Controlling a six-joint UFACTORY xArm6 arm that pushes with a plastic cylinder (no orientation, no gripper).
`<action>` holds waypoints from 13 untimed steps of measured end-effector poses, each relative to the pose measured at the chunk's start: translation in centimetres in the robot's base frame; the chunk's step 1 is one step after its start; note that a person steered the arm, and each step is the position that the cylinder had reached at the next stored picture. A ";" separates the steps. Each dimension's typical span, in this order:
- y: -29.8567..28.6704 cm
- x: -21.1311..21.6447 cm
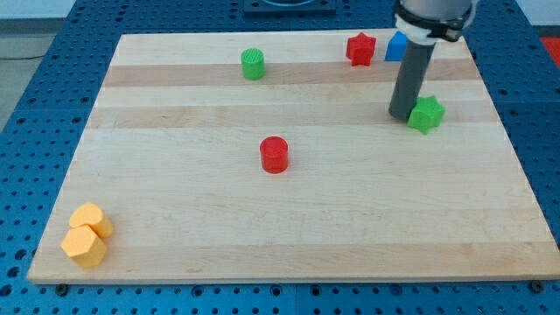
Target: Slide the green circle to the top side of the green star
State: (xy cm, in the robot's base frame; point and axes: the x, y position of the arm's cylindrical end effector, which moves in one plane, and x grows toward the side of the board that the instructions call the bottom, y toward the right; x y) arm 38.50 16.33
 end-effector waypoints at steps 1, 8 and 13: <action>-0.5 -0.1; -22.9 -2.9; -28.8 -11.6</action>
State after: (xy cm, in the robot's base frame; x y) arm 26.95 -12.45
